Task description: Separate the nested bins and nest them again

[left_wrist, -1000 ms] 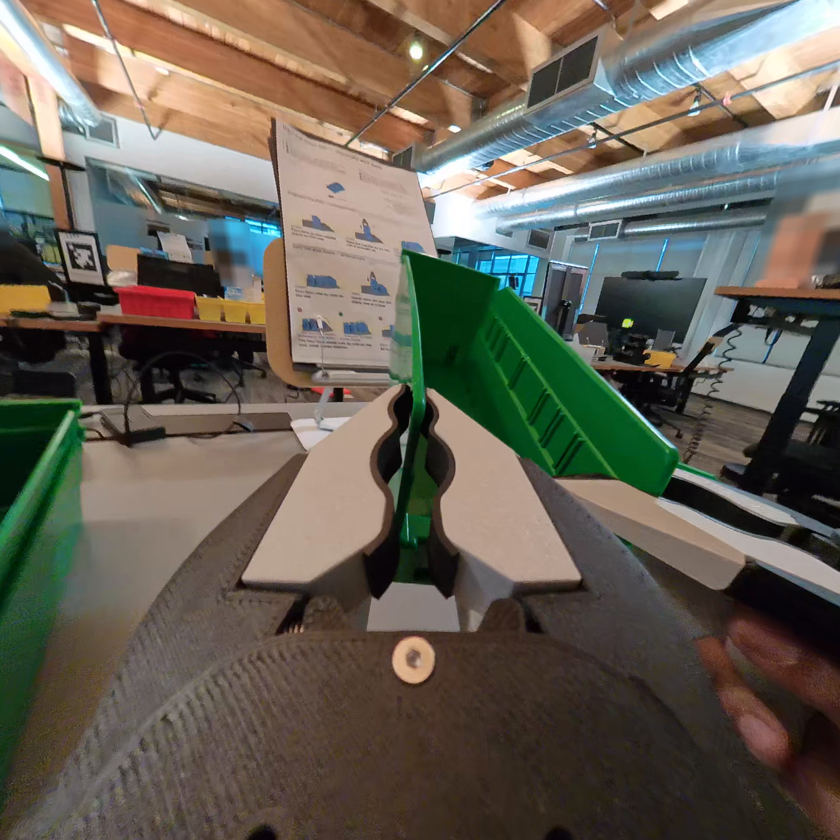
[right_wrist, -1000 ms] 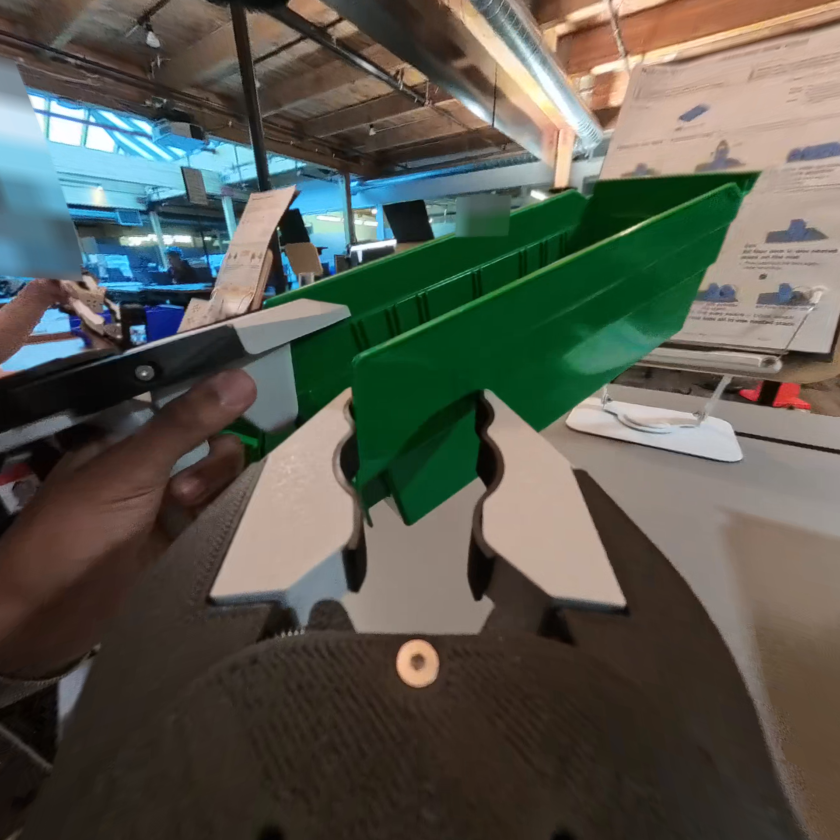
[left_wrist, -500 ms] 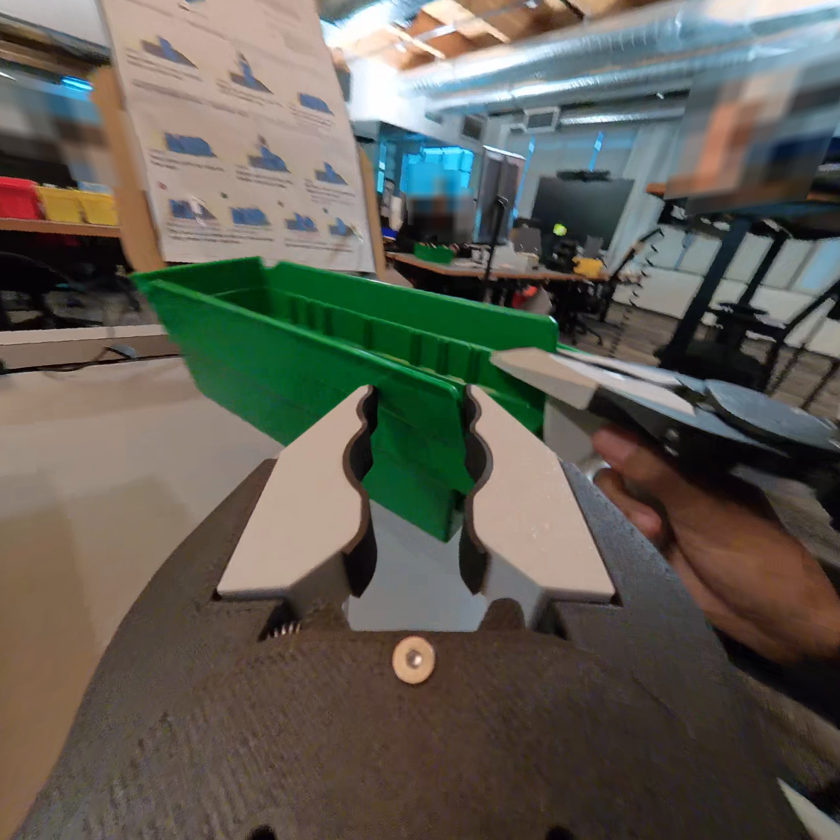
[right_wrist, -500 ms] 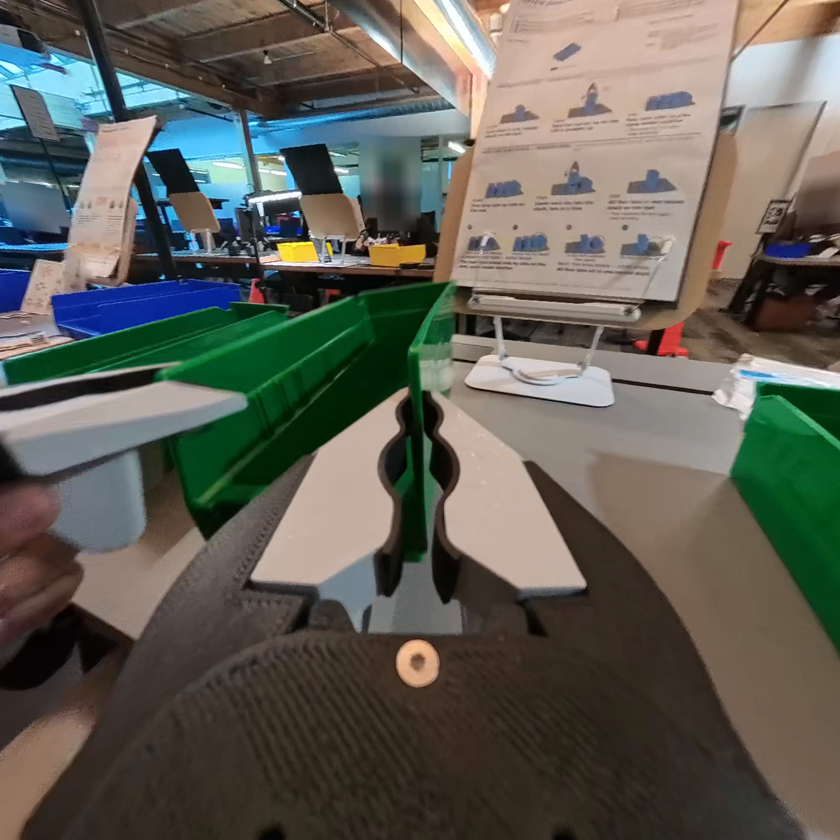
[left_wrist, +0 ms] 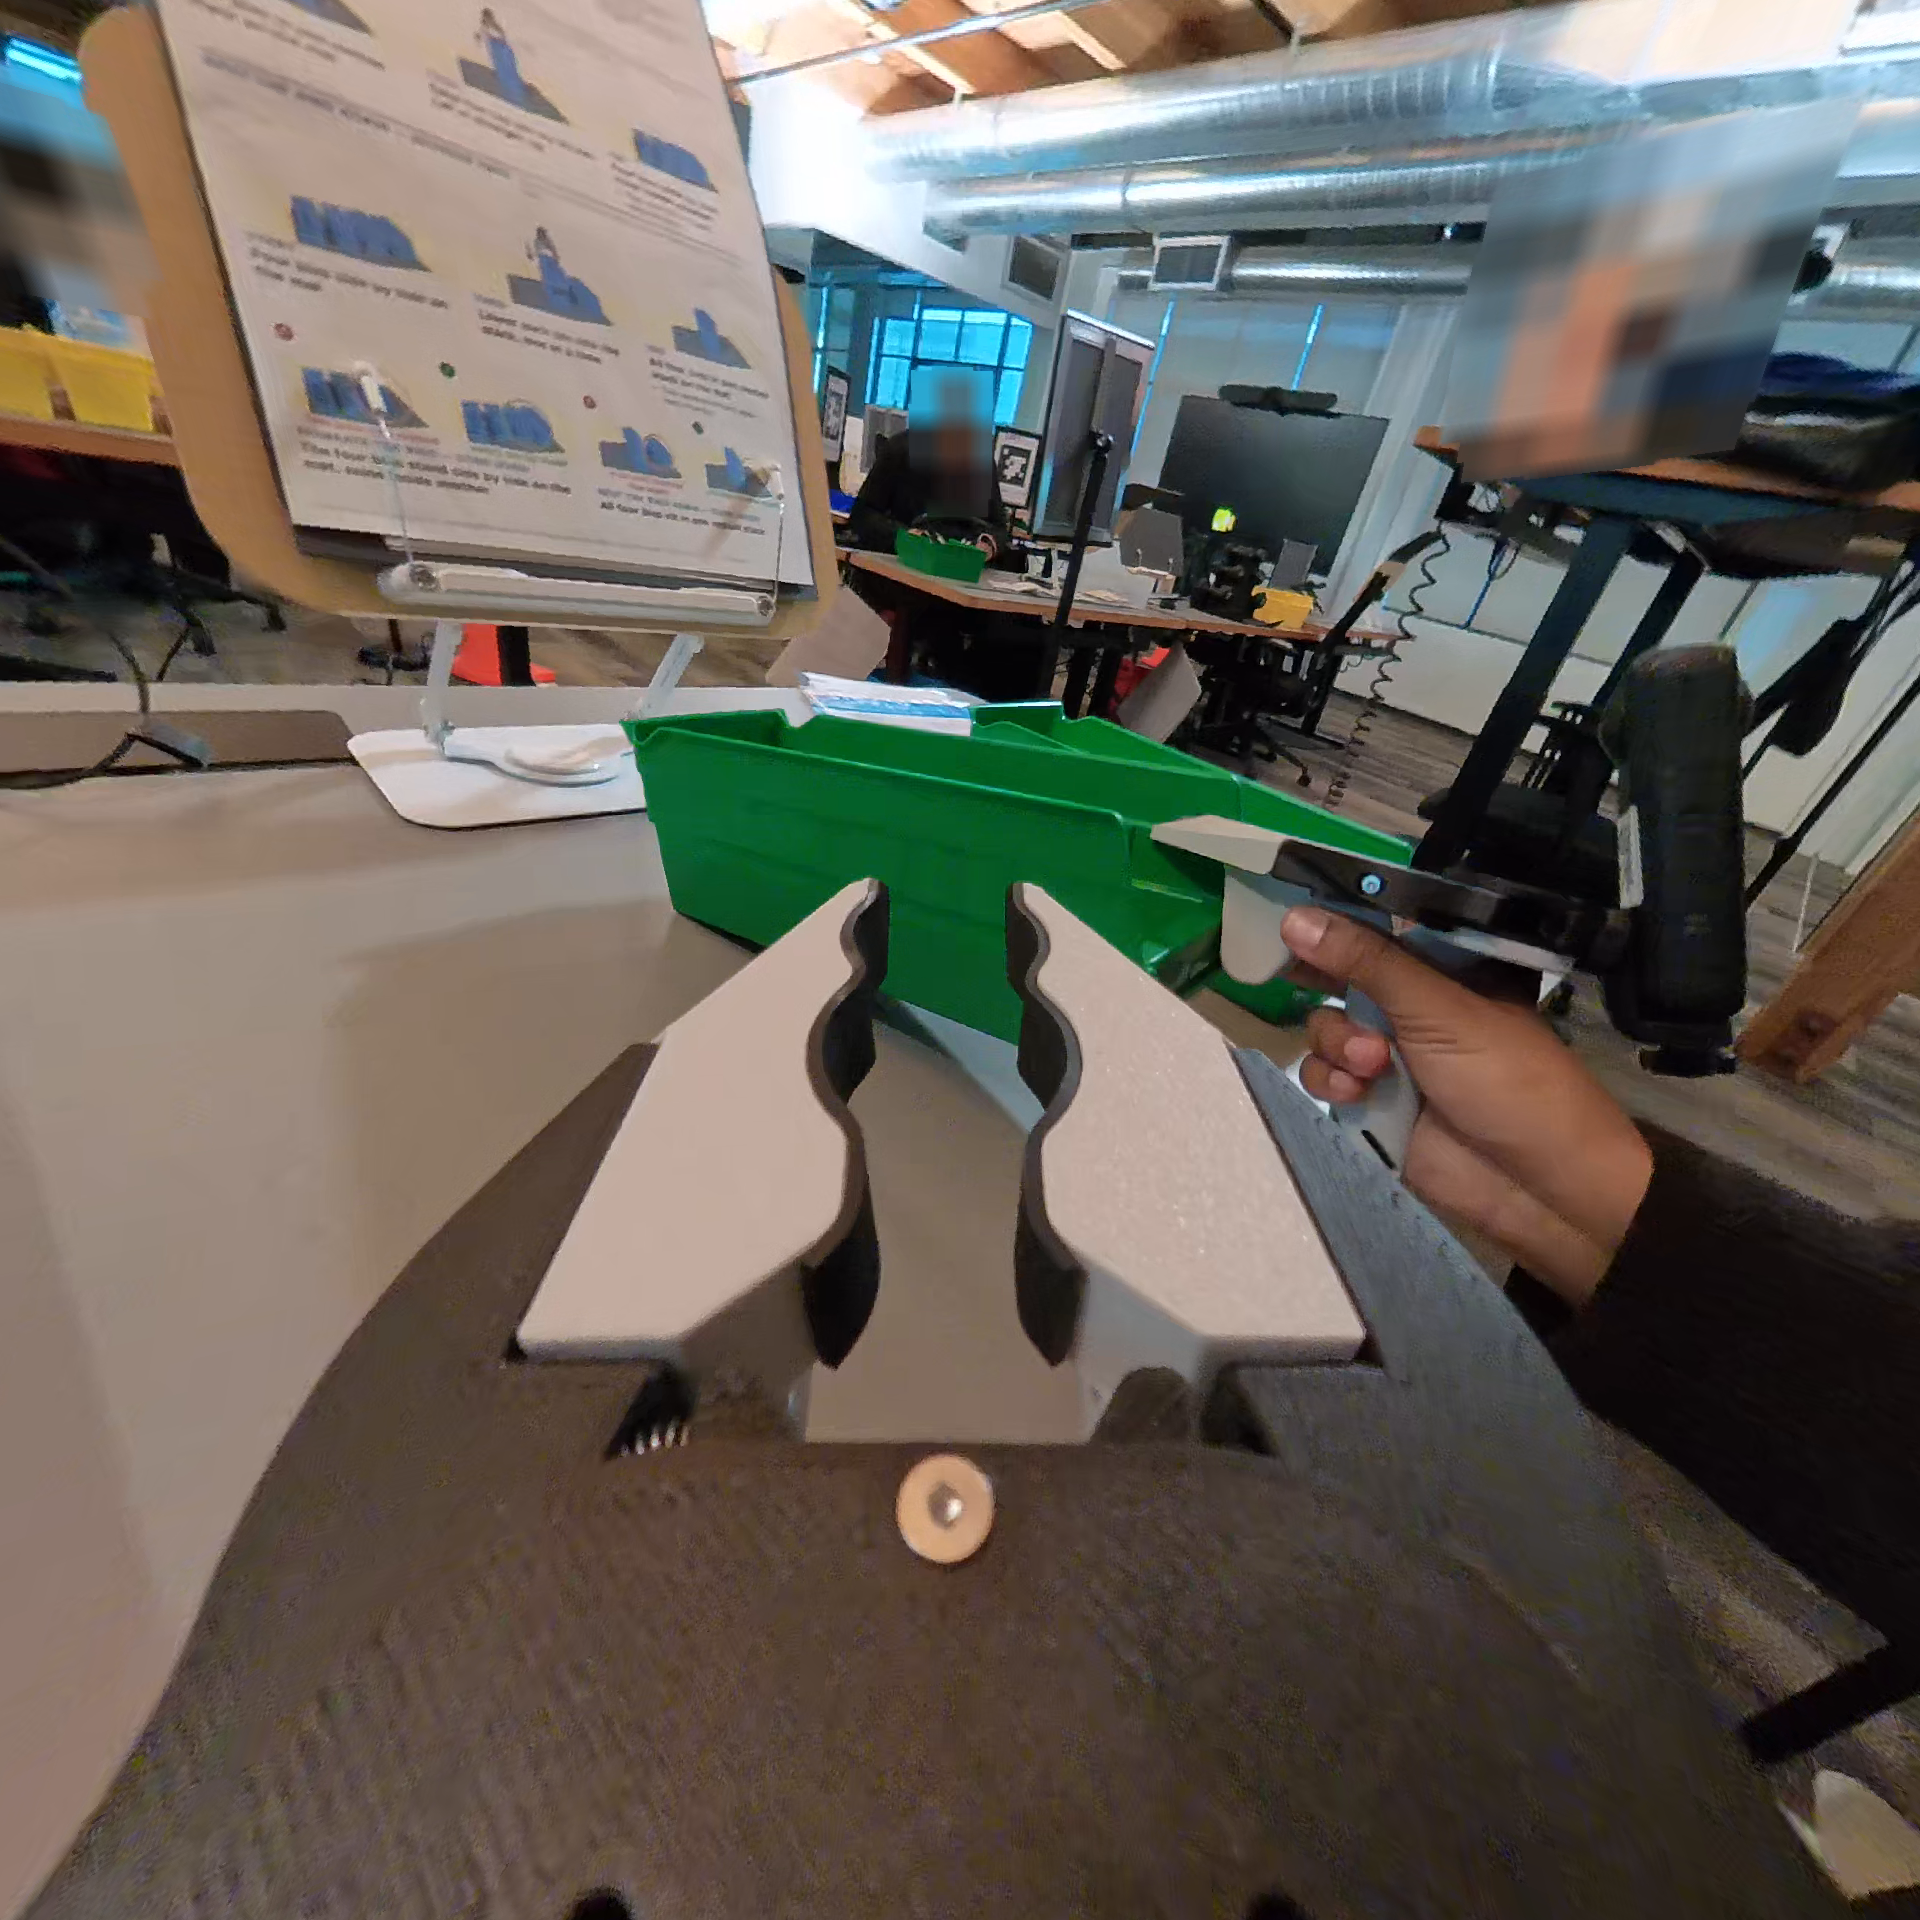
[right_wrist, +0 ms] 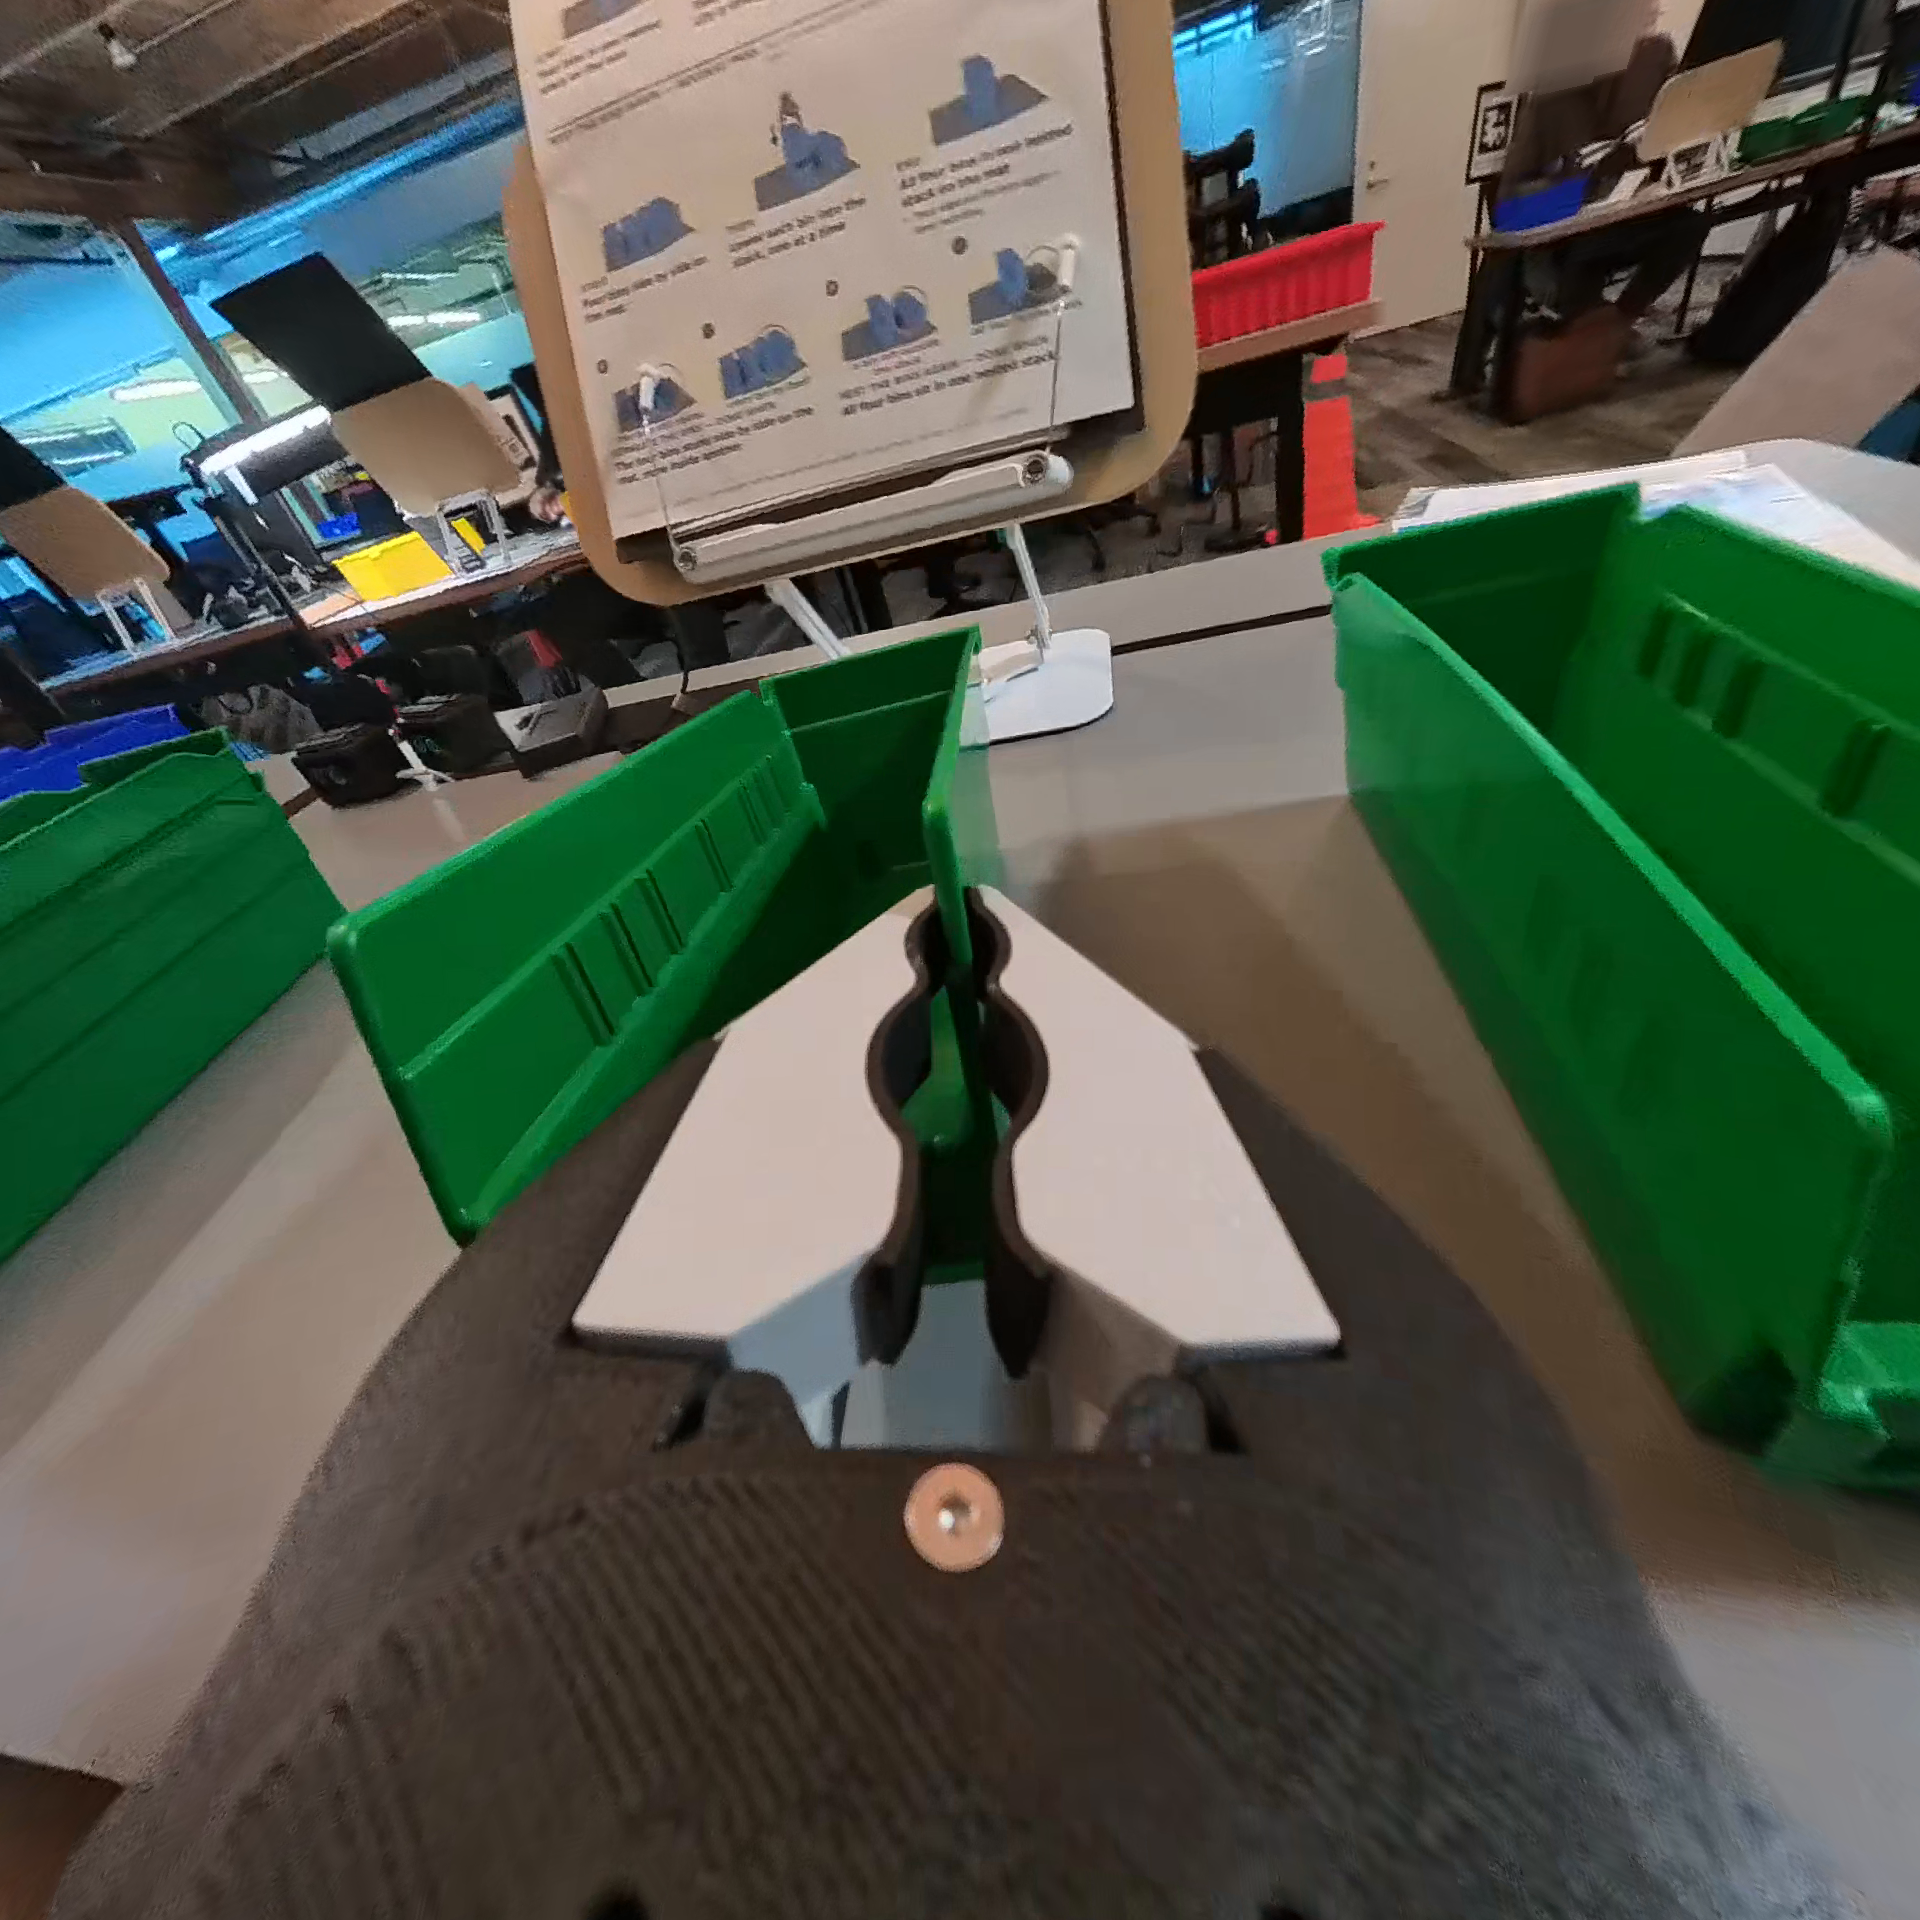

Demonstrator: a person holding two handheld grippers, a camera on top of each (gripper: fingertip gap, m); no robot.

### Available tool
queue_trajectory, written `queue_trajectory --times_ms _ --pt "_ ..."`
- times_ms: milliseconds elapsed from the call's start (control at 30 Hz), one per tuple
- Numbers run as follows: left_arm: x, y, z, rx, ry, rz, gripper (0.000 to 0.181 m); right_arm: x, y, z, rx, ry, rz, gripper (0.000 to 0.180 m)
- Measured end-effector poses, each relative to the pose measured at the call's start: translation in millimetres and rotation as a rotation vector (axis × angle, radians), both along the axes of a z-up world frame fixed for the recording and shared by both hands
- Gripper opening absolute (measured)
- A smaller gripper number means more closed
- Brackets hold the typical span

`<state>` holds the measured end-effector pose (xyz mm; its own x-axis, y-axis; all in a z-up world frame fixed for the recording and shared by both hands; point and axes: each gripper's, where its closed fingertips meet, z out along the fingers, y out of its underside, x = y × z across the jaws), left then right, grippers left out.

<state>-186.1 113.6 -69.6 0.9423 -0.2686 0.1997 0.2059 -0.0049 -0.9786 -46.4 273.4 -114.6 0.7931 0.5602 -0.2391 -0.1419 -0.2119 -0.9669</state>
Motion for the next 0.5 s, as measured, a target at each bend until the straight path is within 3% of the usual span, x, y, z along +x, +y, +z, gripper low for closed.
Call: queue_trajectory --times_ms 200,367,500 --pt "-1.1 7.8 8.5 0.02 -0.052 -0.022 0.019 29.8 5.8 -6.1 0.039 -0.064 -0.091 0.001" --pt "10.1 17.5 12.5 0.052 -0.06 -0.049 0.015 49.9 7.8 -35.7 -0.098 -0.044 -0.076 0.001" --pt "23.8 23.5 12.6 0.063 -0.04 -0.091 0.013 62.8 3.1 -36.0 -0.077 -0.083 -0.106 0.001"
